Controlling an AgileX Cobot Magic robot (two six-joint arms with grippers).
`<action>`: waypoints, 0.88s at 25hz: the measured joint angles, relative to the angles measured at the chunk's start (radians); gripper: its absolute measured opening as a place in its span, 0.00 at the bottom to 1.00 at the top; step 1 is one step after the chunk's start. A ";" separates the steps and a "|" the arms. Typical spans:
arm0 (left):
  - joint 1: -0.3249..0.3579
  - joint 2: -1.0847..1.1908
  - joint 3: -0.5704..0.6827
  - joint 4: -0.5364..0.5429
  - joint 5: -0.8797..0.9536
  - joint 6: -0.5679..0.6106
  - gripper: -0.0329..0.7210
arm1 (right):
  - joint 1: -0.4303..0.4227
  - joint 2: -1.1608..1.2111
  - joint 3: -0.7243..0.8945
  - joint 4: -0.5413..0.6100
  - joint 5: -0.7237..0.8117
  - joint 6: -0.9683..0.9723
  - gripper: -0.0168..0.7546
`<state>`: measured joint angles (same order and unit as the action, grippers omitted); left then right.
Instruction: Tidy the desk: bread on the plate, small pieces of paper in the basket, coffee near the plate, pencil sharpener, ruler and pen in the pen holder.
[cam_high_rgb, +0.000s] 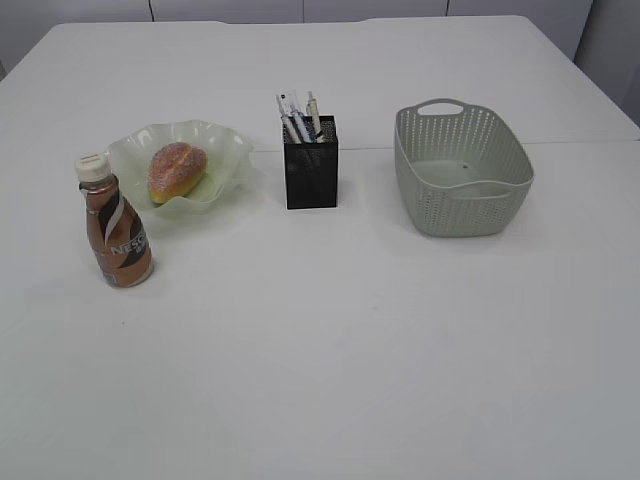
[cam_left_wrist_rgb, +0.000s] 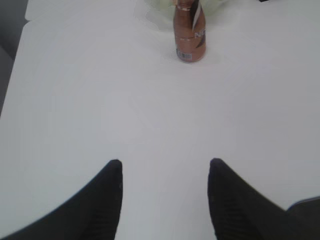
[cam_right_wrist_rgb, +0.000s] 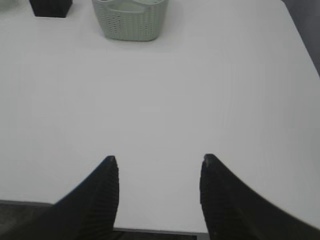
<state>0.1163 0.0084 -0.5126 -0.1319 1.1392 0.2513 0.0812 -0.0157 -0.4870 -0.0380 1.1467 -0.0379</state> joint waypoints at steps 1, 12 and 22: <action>0.004 0.000 0.000 0.000 0.000 0.000 0.56 | -0.017 0.000 0.000 0.000 0.000 0.000 0.56; -0.045 0.000 0.000 0.000 0.000 0.000 0.55 | -0.029 0.000 0.000 0.000 0.000 0.000 0.56; -0.155 0.000 0.000 0.000 0.000 0.000 0.52 | -0.029 0.000 0.000 0.000 0.000 0.000 0.56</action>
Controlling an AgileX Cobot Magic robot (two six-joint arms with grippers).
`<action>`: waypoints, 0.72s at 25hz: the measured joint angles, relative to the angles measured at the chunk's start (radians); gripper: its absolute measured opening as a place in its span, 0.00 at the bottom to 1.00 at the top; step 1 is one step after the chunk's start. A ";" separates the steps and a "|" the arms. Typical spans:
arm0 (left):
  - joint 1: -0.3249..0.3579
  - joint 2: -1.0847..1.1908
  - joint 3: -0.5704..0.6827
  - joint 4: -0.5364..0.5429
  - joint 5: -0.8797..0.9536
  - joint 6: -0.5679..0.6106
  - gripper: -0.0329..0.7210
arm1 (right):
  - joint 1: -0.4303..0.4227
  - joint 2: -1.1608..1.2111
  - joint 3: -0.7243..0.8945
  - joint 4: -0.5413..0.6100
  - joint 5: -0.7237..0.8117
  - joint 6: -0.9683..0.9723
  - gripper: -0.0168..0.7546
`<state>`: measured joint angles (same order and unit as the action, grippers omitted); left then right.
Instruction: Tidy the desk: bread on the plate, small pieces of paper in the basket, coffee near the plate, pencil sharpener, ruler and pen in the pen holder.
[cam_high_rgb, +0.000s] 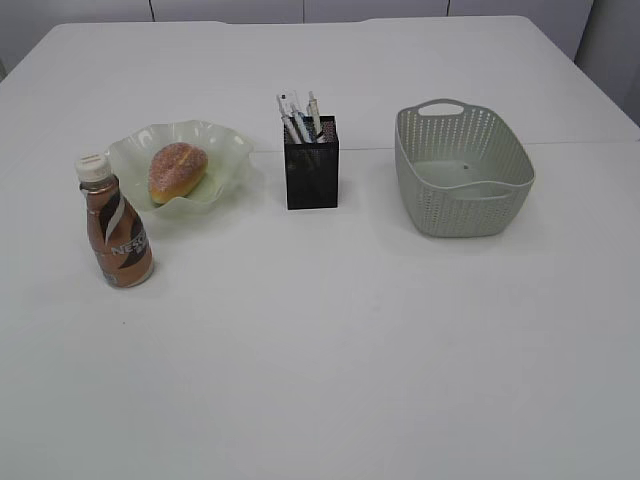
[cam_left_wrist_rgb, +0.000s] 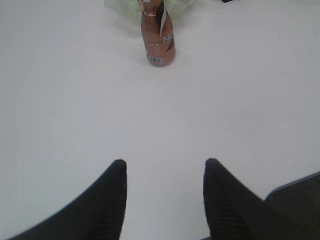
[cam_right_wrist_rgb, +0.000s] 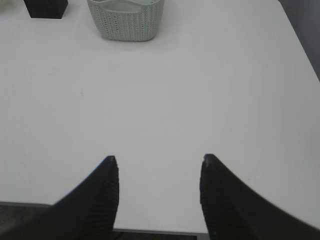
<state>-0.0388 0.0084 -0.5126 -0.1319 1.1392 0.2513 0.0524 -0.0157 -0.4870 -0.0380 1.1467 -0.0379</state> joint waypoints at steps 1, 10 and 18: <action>-0.002 0.000 0.000 0.000 0.000 0.000 0.52 | 0.000 0.000 0.000 0.000 0.000 0.000 0.56; -0.027 0.000 0.000 0.000 0.000 0.000 0.52 | 0.000 0.000 0.000 0.000 0.000 0.000 0.56; -0.027 0.000 0.000 0.000 0.000 0.000 0.52 | 0.000 0.000 0.000 0.000 0.000 0.000 0.56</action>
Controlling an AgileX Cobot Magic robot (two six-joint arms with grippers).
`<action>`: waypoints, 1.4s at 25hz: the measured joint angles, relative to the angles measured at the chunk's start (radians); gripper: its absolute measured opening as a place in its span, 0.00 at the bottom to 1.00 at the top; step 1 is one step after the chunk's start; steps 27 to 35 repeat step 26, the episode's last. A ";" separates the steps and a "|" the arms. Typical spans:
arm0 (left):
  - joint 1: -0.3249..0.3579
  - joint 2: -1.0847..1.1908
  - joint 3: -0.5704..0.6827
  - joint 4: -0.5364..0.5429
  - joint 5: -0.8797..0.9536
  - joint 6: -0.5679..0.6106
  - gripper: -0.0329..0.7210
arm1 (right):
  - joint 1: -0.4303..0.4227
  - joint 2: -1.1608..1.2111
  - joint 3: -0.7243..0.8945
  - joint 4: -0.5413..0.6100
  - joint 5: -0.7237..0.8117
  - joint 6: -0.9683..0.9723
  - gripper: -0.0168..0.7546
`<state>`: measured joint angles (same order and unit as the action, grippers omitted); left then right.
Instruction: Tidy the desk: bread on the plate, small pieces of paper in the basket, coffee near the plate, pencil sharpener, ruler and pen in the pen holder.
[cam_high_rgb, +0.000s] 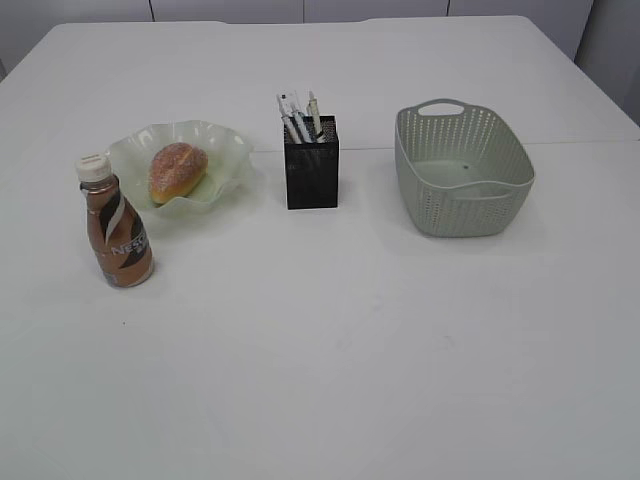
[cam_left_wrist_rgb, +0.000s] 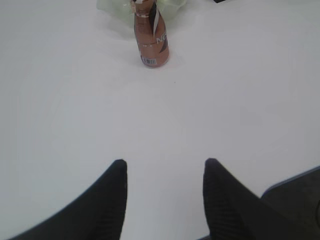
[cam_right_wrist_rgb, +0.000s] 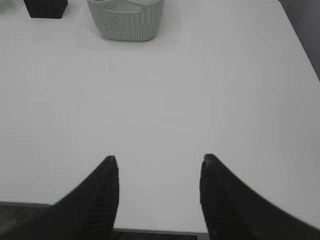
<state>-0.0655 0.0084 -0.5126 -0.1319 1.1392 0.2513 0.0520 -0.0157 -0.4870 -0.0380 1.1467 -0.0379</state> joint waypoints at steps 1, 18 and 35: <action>0.000 0.000 0.000 0.000 0.000 0.000 0.52 | 0.000 0.000 0.000 0.000 0.000 0.000 0.56; 0.000 0.000 0.000 0.000 0.000 0.000 0.52 | 0.000 0.000 0.000 0.000 0.000 0.000 0.56; 0.000 0.000 0.000 0.000 0.000 0.000 0.52 | 0.000 0.000 0.000 0.000 0.000 0.000 0.56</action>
